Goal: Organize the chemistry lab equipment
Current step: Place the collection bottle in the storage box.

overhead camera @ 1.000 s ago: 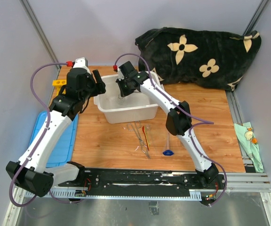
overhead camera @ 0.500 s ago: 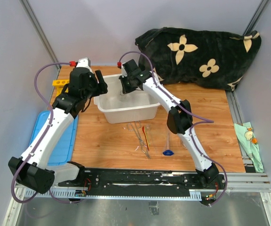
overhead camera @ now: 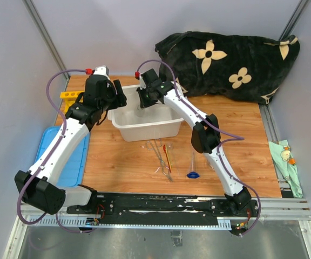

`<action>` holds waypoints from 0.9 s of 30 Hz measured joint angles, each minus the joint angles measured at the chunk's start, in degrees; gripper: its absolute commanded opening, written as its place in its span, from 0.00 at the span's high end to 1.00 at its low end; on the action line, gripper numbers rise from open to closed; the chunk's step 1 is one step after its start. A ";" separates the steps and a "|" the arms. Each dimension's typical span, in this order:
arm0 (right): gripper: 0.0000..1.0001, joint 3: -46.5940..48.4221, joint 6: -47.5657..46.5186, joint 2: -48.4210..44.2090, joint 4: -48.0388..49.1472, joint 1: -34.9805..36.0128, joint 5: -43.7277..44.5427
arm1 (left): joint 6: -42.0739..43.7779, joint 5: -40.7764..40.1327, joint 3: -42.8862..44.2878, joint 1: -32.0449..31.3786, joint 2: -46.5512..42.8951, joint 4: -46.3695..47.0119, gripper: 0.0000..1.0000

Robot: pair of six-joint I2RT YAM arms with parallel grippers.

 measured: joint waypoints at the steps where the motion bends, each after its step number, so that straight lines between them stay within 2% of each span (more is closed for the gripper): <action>1: 0.94 0.00 0.00 0.00 0.02 0.00 -0.15 | 0.02 0.02 0.02 0.00 0.02 0.02 0.31; 12: 0.95 0.00 0.42 0.02 0.11 0.04 -1.77 | 0.17 0.26 0.02 0.00 0.33 0.02 0.31; 21: 0.78 0.00 0.68 0.02 0.13 0.11 -2.43 | 0.17 0.55 0.02 0.00 0.46 0.02 0.31; 27: 0.76 0.00 0.79 0.00 0.61 0.11 -2.75 | 0.15 0.68 0.02 0.02 0.50 0.02 0.30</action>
